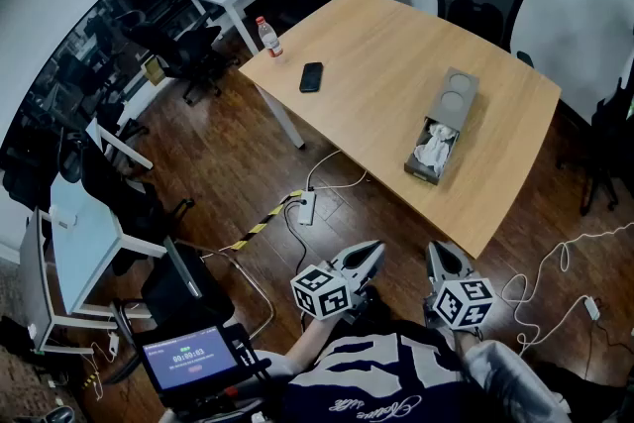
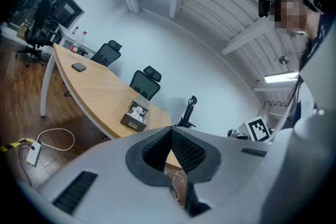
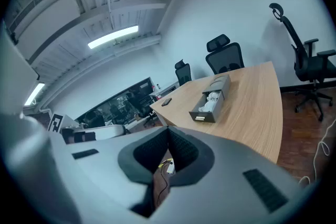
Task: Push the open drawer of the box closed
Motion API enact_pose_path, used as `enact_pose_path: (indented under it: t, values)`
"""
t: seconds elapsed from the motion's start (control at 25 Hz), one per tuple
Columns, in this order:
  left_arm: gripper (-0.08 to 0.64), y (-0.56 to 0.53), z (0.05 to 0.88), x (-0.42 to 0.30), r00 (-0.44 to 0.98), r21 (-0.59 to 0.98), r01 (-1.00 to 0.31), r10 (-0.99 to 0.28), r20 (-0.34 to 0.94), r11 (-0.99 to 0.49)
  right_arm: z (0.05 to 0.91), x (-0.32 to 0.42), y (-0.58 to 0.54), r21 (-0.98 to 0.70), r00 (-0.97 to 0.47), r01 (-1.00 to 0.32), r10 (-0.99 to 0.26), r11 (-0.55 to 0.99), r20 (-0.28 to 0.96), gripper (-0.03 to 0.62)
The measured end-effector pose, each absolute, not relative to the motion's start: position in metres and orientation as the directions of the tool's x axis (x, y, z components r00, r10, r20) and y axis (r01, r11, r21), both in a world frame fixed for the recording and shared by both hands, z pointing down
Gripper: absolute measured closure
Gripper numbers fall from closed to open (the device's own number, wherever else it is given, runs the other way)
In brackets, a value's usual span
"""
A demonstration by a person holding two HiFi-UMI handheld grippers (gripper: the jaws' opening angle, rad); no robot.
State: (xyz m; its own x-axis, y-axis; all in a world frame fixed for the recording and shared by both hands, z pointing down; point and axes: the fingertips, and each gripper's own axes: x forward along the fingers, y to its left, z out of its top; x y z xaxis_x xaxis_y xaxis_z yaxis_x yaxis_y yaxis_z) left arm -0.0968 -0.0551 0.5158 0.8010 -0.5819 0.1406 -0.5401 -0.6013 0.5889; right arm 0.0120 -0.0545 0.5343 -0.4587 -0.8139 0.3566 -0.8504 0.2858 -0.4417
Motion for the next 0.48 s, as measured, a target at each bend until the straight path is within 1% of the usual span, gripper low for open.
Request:
enact_pose_path:
  t: [0.2, 0.48]
  values:
    - [0.558, -0.088, 0.516, -0.106, 0.831, 0.530, -0.524, -0.538, 0.145, -0.667, 0.535, 0.004, -0.079, -0.432, -0.412, -0.869, -0.839, 0.243, 0.357, 0.594]
    - [0.558, -0.093, 0.523, -0.097, 0.895, 0.444, -0.444, -0.406, 0.185, -0.778, 0.540, 0.011, -0.079, -0.409, -0.303, -0.903, -0.870, 0.131, 0.388, 0.594]
